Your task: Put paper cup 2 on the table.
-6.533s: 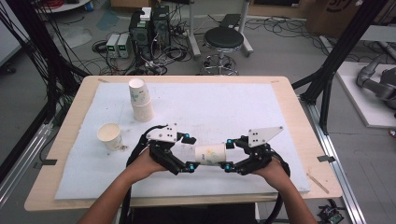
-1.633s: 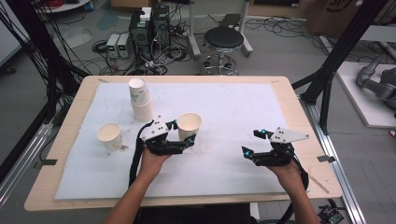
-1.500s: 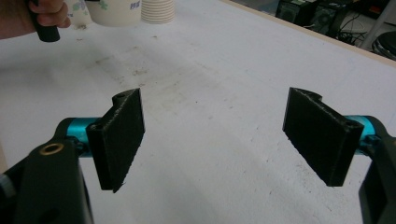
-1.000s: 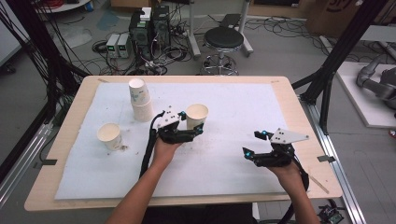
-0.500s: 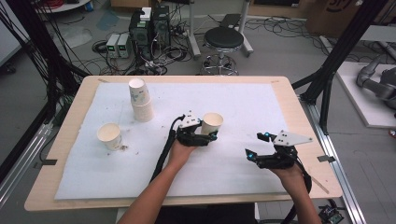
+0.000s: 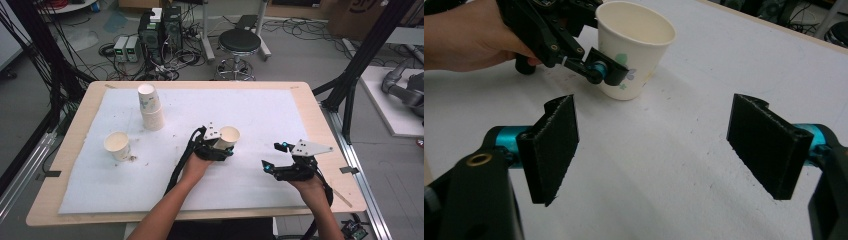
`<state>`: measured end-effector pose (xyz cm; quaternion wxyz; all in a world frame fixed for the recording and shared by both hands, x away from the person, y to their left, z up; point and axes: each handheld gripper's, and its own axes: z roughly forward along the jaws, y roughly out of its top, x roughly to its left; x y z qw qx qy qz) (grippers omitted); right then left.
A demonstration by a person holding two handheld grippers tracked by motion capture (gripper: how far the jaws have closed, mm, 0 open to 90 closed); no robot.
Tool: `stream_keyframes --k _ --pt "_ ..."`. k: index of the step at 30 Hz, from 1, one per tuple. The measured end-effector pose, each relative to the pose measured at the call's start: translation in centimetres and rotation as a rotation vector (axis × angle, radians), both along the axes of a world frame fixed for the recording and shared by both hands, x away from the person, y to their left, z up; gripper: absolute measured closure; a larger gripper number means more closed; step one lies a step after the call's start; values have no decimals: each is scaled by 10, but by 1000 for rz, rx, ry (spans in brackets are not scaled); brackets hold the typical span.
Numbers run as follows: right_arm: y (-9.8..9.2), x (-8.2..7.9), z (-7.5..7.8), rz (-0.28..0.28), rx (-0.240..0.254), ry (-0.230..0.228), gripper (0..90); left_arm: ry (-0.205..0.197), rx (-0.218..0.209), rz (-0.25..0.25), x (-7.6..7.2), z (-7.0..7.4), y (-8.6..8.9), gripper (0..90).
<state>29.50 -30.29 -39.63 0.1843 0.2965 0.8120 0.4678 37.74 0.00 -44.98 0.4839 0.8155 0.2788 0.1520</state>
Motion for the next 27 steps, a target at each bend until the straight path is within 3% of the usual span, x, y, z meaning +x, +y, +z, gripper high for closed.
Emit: stream_keyframes --k 3,8,12,15,25,27 --pt "0 0 0 1 -1 -5 213 8 36 -2 -4 0 4 321" --pt "2 0 -1 6 -7 5 213 24 15 0 -5 -2 8 309" --pt "2 1 -2 12 -14 6 213 52 -32 -30 -6 -4 10 196" --pt "2 2 -4 8 -13 15 213 53 -78 -39 -10 -2 16 188" --pt "1 2 -5 4 -6 17 213 -21 -185 -4 -31 12 62 179" --pt "0 3 -6 -5 0 12 213 -39 -215 14 -36 17 81 179"
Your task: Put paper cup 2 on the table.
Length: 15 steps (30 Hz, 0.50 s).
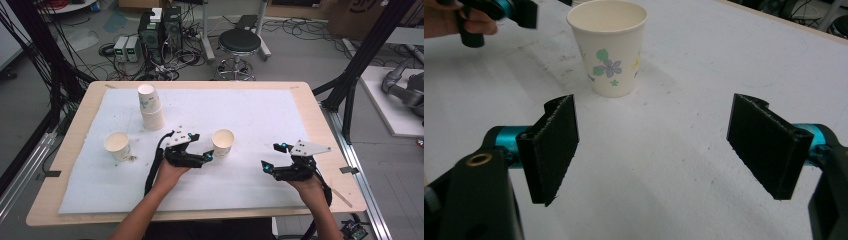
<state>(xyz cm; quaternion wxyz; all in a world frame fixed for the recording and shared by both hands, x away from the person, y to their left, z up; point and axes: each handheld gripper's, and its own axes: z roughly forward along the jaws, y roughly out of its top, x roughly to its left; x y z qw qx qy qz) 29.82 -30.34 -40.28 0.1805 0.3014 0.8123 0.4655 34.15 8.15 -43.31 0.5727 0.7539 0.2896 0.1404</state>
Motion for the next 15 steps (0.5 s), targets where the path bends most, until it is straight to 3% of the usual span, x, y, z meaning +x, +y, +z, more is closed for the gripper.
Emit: stream_keyframes --k 6,15 --pt "-1 0 -2 -19 6 -7 213 -68 -44 49 -12 8 36 179" --pt "0 -7 -1 -23 24 -23 213 -92 -51 71 -30 8 61 180"
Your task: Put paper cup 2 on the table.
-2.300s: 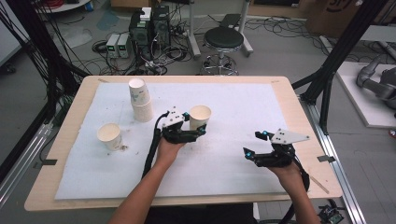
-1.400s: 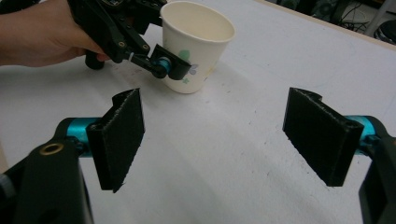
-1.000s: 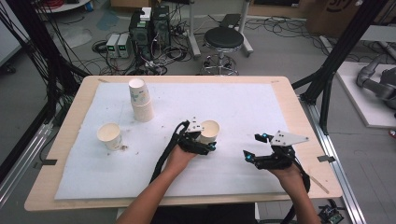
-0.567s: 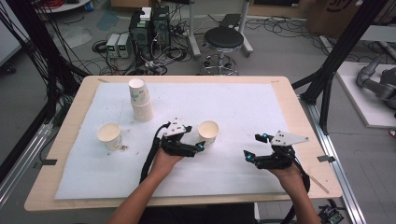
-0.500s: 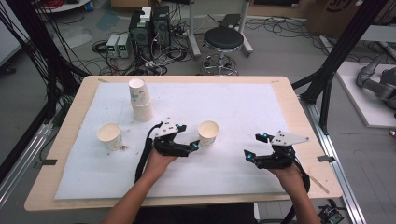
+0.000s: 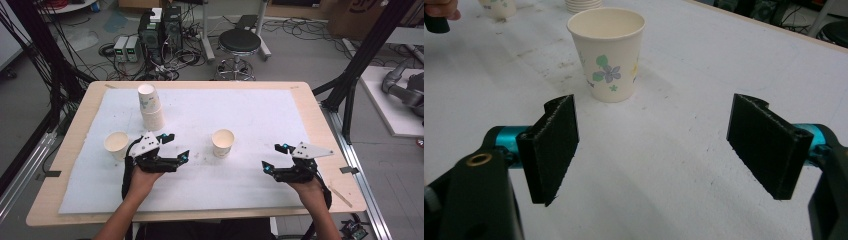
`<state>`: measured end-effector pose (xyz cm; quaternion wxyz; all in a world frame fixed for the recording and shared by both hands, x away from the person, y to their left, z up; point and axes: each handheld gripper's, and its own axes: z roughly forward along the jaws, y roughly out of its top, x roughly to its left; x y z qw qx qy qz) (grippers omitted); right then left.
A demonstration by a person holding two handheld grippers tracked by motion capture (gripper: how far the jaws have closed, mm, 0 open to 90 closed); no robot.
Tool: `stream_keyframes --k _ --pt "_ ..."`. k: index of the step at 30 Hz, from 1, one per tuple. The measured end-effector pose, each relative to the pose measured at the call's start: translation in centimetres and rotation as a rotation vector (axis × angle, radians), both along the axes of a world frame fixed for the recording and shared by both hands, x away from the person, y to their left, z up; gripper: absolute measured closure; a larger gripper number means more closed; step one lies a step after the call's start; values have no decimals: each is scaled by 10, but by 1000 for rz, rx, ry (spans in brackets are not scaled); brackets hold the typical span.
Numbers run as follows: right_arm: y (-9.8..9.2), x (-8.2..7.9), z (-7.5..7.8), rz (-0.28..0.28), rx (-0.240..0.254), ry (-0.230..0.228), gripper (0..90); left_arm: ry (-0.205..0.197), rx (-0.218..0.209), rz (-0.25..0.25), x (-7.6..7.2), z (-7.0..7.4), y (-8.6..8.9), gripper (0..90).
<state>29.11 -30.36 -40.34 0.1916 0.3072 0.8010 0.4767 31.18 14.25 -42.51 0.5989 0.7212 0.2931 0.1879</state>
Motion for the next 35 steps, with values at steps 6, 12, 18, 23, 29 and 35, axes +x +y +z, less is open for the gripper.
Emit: stream_keyframes --k 6,12,18,23,29,35 --pt "-1 -7 2 -32 4 -23 213 -9 -11 10 -9 -1 9 183" --pt "-3 -15 5 -52 10 -38 213 -29 -22 10 -16 1 15 183" --pt "-5 -16 9 -53 28 -58 213 -38 -30 22 -18 2 19 184" --pt "-5 -15 7 -50 19 -54 213 -34 -36 30 -17 1 22 185" --pt "-4 -14 6 -46 14 -56 213 -33 -30 33 -17 -1 22 186" --pt "-4 -14 5 -48 15 -51 213 -29 -27 33 -17 -2 22 185"
